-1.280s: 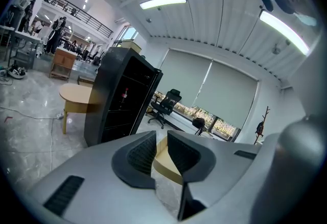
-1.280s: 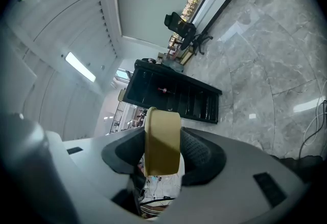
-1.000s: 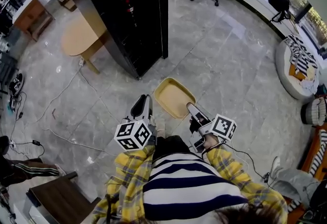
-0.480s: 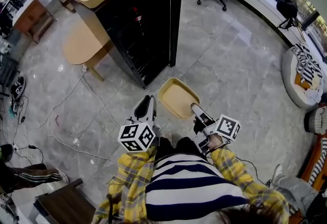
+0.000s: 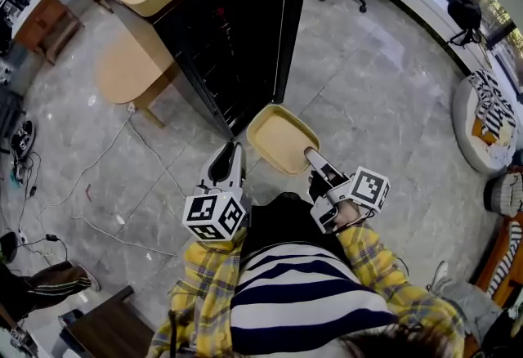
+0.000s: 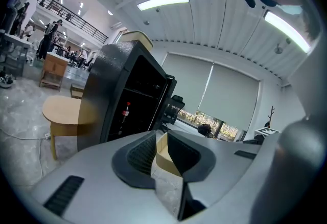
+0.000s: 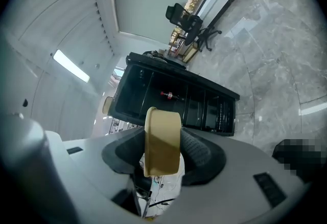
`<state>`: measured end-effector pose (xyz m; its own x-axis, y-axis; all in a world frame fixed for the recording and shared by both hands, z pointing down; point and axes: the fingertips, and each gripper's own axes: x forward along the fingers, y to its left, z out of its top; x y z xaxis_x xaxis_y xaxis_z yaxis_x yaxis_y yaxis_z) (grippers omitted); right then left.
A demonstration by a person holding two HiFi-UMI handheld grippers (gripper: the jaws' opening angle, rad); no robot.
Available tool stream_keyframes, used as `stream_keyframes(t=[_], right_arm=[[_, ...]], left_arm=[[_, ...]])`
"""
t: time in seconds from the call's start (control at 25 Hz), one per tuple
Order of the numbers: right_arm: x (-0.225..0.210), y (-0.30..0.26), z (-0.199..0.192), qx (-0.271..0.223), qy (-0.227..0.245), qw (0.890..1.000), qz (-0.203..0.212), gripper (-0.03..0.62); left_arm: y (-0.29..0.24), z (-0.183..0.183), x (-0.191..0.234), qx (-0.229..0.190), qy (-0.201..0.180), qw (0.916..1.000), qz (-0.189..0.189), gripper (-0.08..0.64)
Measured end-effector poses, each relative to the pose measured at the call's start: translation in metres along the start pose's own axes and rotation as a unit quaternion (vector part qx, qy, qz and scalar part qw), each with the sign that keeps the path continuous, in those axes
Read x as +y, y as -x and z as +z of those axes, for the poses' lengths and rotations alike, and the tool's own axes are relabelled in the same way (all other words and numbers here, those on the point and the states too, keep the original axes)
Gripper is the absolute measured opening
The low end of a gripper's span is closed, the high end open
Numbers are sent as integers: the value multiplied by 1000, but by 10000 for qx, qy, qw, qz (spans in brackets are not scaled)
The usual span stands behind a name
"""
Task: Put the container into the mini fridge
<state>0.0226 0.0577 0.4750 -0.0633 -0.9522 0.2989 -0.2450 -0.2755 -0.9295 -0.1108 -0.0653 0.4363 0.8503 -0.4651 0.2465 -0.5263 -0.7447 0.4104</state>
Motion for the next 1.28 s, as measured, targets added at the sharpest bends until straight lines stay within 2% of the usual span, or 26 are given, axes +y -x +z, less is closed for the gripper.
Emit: stream_keyframes(t=[0.32,0.56,0.72,1.0,1.28], right_arm=[[31,-39,40,266,103,9995,119,218],[43,-69,82,708,184,9969,296,218],[56,-88,110,1032,75,9933,516,218],[86,-130,145,1552,192,9844,803,218],[120,-173,157,1908,265,9734,1238,218]], left_arm=[[-29,32,9,-199,21,9994,285,78],[-61,49,13,-408,-13,9967,701,78],[-81,62,7,-580,35,9937,962,78],[-97,88,6,-884,-119,9847,1498,78],[-100,106,15,-1219,-128,9722,1996,78]])
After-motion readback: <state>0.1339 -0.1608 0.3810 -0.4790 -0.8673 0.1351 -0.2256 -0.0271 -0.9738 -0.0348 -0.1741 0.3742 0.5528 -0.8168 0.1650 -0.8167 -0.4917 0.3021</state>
